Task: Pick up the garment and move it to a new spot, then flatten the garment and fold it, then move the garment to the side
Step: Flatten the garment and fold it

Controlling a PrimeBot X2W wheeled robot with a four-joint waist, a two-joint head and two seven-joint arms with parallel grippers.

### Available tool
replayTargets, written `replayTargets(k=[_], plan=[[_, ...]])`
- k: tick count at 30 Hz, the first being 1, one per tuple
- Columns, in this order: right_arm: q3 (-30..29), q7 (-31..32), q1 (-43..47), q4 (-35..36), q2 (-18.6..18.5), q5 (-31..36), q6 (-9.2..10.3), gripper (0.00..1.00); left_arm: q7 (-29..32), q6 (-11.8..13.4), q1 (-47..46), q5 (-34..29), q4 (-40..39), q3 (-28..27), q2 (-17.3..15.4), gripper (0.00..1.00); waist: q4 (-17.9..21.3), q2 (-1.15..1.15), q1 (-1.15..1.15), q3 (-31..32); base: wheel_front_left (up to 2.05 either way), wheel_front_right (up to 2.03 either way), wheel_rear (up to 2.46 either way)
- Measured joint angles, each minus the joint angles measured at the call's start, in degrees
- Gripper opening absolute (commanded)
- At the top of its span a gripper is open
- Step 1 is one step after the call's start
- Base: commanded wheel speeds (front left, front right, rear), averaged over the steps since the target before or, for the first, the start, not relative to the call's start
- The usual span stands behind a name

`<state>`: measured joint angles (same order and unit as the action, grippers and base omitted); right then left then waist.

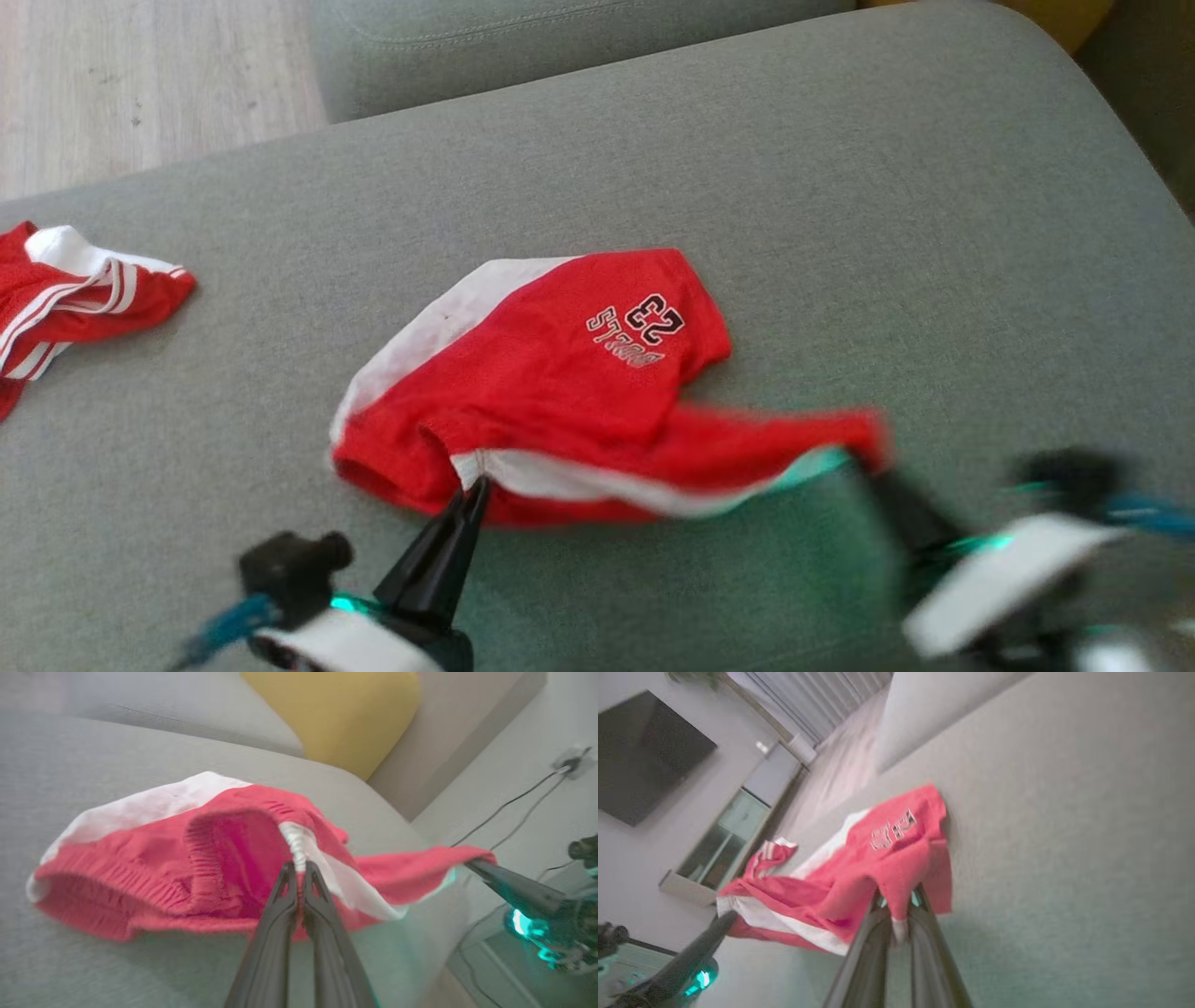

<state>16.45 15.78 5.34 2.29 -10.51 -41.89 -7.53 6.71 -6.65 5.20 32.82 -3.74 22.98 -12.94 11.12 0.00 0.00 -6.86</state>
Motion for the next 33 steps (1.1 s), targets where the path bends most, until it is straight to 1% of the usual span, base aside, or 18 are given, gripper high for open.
replayTargets(k=[2, 4, 5, 7, 9, 12, 14, 16, 18, 21, 23, 24, 25, 27, 29, 30, 31, 33], plan=[[-4.37, 1.94, 2.3, 9.13, -3.61, -7.04, 0.0, 0.0, 3.91, -0.2, 2.33, 4.63, -9.35, -0.11, -2.61, 0.0, -0.03, 0.0, 0.0, -0.05, 0.0, 0.0, 0.0], [-10.04, 4.32, 4.2, 15.88, -6.51, -12.58, 0.0, 0.0, 7.61, -0.41, 3.16, 9.38, -18.64, -1.11, -5.61, 0.0, 0.05, 0.0, 0.0, -0.3, 0.0, 0.0, 0.0], [-12.74, 5.58, 4.71, 18.45, -7.26, -14.91, 0.0, 0.0, 9.5, -0.41, 2.94, 11.83, -23.13, -1.74, -6.64, 0.0, 0.11, 0.0, 0.0, -0.51, 0.0, 0.0, 0.0], [-17.07, 8.18, 4.54, 22.9, -7.9, -19.04, 0.0, 0.0, 13.13, -0.33, 1.12, 16.37, -30.91, -2.94, -7.56, 0.0, 0.19, 0.0, 0.0, -1.1, 0.0, 0.0, 0.0], [-20.11, 10.84, 2.71, 26.2, -7.83, -22.63, 0.0, 0.0, 16.96, 1.16, -3.03, 20.63, -35.79, -4.19, -7.83, 0.0, 0.24, 0.0, 0.0, -1.91, 0.0, 0.0, 0.0], [-23.51, 14.9, -4.86, 28.2, -6.7, -26.5, 0.0, 0.0, 22.06, 4.38, -13.89, 24.94, -36.56, -6.66, -7.86, 0.0, 0.13, 0.0, 0.0, -3.72, 0.0, 0.0, 0.0], [-24.7, 17.72, -12.9, 26.89, -5.2, -27.04, 0.0, 0.0, 25.2, 6.09, -23.36, 26.92, -34.22, -7.26, -7.59, 0.0, 0.04, 0.0, 0.0, -5.37, 0.0, 0.0, 0.0], [-25.49, 20.38, -22.02, 23.15, -3.3, -25.83, 0.0, 0.0, 27.65, 6.87, -33.27, 26.86, -29.74, -7.55, -7.45, 0.0, -0.08, 0.0, 0.01, -7.38, 0.0, 0.0, 0.0], [-26.31, 23.05, -32.39, 16.89, -0.16, -22.02, 0.0, 0.0, 28.6, 7.72, -43.3, 25.42, -23.29, -7.81, -6.47, 0.0, -0.29, 0.0, 0.02, -9.78, 0.0, 0.0, 0.0], [-27.94, 25.28, -48.55, 5.93, 5.5, -12.56, 0.0, 0.0, 26.85, 7.48, -56.68, 20.17, -12.13, -7.73, -4.85, 0.0, -0.68, 0.0, 0.02, -13.79, 0.0, 0.0, 0.0], [-29.76, 24.94, -59.54, -1.31, 7.2, -6.71, 0.0, 0.0, 23.02, 5.36, -64.29, 15.96, -4.45, -7.53, -3.63, 0.0, -0.99, 0.0, 0.03, -16.62, 0.0, 0.0, 0.0], [-30.87, 23.93, -64.65, -4.56, 7.46, -4.88, 0.0, 0.0, 20.86, 3.74, -67.76, 14.85, -0.66, -7.38, -2.86, 0.0, -1.15, 0.0, 0.03, -18.0, 0.0, 0.0, 0.0], [-31.85, 22.84, -69.44, -7.64, 7.53, -3.86, 0.0, 0.0, 18.16, 2.58, -70.96, 13.59, 3.0, -7.27, -2.11, 0.0, -1.33, 0.0, 0.04, -19.38, 0.0, 0.0, 0.0], [-32.19, 19.37, -76.66, -13.23, 7.31, -4.04, 0.0, 0.0, 11.99, 1.04, -76.14, 10.94, 9.31, -6.93, -0.45, 0.0, -1.72, 0.0, 0.04, -21.91, 0.0, 0.0, 0.0], [-31.25, 16.53, -79.99, -17.48, 7.3, -4.16, 0.0, 0.0, 6.09, 0.25, -79.16, 10.15, 14.63, -6.58, 1.08, 0.0, -2.2, 0.0, 0.04, -23.97, 0.0, 0.0, 0.0], [-30.72, 15.24, -80.18, -18.98, 7.34, -4.16, 0.0, 0.0, 3.69, -0.01, -79.7, 9.11, 16.8, -5.95, 1.12, 0.0, -2.45, 0.0, 0.04, -24.77, 0.0, 0.0, 0.0], [-30.05, 14.4, -79.78, -20.47, 7.37, -4.16, 0.0, 0.0, 1.59, -0.44, -79.68, 8.72, 18.68, -5.63, 1.16, 0.0, -2.7, 0.0, 0.03, -25.45, 0.0, 0.0, 0.0], [-28.6, 13.78, -77.37, -22.02, 7.4, -4.12, 0.0, 0.0, -1.18, -0.44, -78.48, 9.09, 20.97, -3.93, 0.9, 0.0, -3.07, 0.0, 0.03, -26.29, 0.0, 0.0, 0.0]])
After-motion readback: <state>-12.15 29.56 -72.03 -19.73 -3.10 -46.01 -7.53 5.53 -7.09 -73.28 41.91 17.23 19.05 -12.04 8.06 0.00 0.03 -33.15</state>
